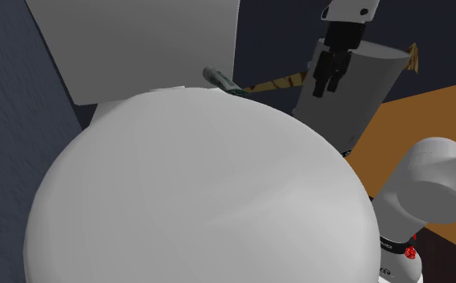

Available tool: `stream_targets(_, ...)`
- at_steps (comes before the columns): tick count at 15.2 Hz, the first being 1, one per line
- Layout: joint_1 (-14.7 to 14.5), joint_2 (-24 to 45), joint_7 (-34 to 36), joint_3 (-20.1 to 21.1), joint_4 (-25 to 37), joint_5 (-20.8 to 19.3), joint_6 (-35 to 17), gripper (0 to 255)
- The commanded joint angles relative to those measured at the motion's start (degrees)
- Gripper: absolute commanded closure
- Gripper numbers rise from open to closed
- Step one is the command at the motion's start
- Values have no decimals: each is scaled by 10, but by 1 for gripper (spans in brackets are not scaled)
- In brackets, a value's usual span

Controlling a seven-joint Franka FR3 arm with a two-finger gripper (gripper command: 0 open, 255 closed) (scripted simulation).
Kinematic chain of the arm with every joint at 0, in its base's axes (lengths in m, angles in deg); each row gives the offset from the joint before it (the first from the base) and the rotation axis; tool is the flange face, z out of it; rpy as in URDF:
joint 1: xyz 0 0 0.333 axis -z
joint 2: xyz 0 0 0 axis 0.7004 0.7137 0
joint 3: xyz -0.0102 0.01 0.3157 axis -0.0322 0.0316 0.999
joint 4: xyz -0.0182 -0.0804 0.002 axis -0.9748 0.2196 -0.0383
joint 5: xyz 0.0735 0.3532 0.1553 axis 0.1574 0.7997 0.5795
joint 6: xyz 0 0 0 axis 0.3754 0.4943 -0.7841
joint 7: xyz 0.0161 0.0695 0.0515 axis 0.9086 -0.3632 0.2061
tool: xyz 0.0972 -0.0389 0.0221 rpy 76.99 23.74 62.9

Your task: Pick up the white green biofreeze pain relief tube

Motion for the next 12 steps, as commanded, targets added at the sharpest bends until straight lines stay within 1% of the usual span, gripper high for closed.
stream_targets(1, 0, 0, 0, 0, 0, 0, 0, 0)
stream_targets(7, -17, 69, 33, 39, 27, 34, -104, 0)
stream_targets(12, -27, 133, 60, 70, 67, 49, -182, 0)
